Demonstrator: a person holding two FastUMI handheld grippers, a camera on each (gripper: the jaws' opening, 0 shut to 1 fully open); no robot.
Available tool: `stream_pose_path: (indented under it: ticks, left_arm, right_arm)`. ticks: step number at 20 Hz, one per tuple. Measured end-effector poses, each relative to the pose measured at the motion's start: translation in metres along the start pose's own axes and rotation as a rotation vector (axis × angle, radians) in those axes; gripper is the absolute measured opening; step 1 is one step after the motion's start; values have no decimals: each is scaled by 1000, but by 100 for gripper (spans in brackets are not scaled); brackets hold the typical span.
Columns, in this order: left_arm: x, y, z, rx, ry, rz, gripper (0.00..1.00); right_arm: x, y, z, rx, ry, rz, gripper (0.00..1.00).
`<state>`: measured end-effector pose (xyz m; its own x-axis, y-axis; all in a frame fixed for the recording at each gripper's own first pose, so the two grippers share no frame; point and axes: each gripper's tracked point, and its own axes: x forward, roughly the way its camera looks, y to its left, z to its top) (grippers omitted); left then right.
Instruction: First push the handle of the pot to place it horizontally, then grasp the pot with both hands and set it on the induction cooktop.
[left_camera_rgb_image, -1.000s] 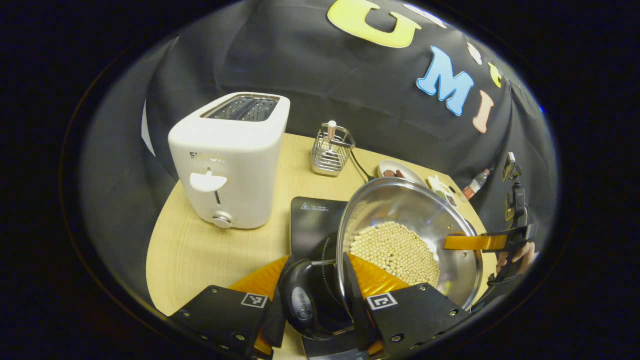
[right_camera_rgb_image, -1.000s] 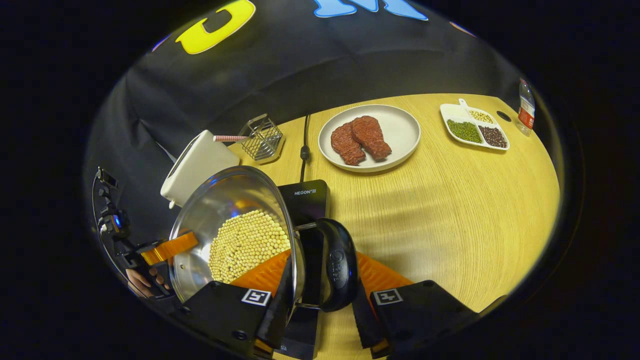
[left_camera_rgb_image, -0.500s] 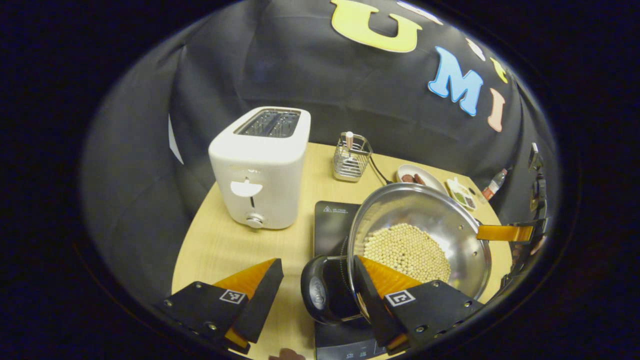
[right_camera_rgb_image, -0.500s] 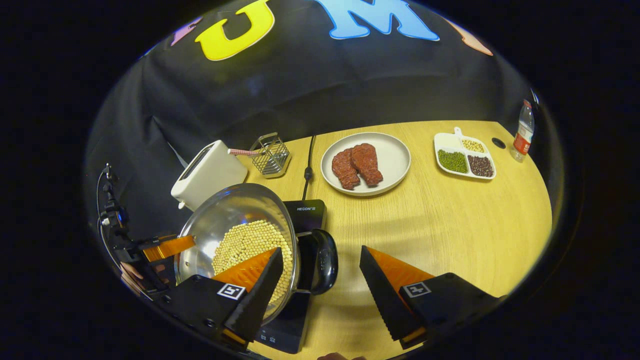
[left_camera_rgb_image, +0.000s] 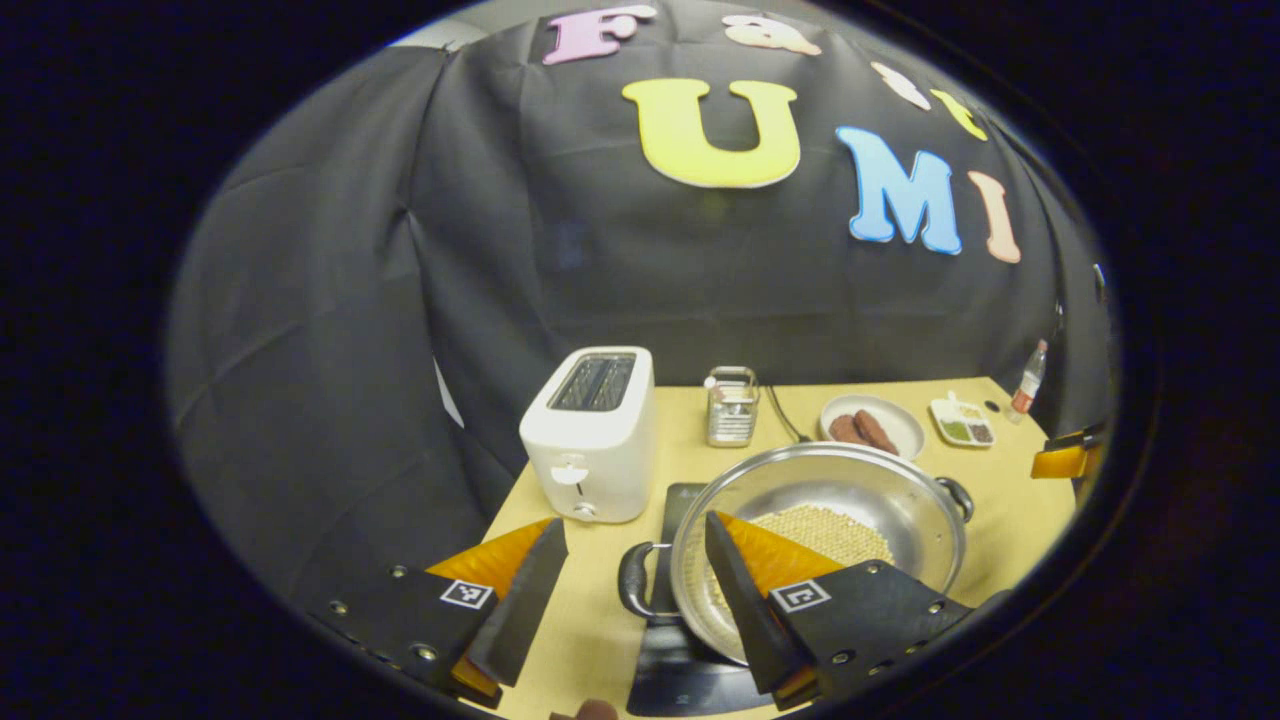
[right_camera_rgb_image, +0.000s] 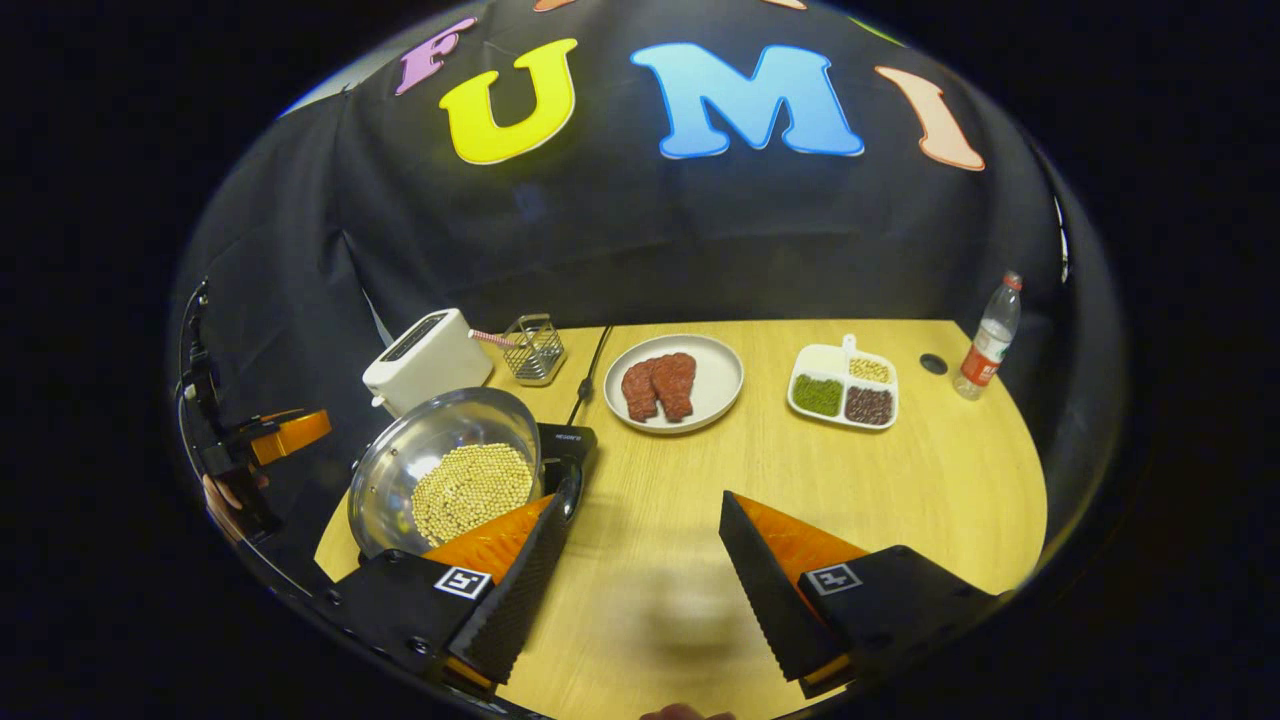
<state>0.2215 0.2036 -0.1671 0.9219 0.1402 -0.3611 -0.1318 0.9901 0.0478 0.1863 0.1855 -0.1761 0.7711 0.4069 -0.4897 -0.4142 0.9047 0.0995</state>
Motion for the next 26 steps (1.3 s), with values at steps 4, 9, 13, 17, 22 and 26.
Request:
stream_pose_path:
  ticks: [4,9,13,17,22,26]
  left_arm:
    - [-54,-42,39,-70,-121,45,85]
    - [-107,-113,75,-83,-212,33,80]
    - [-150,-185,91,-89,-269,-15,80]
    - [-196,-250,92,-120,-323,-32,80]
    - [-241,-296,88,-114,-364,-7,88]
    - [-266,-310,94,-65,-395,7,90]
  right_arm:
    - [-47,-29,39,-35,-173,-42,98]
    - [-110,-78,77,-63,-355,-101,98]
    - [-176,-117,100,-96,-452,-166,98]
    - [-225,-157,93,-105,-501,-212,98]
    - [-278,-182,84,-105,-579,-222,97]
    - [-292,-196,60,-74,-556,-247,98]
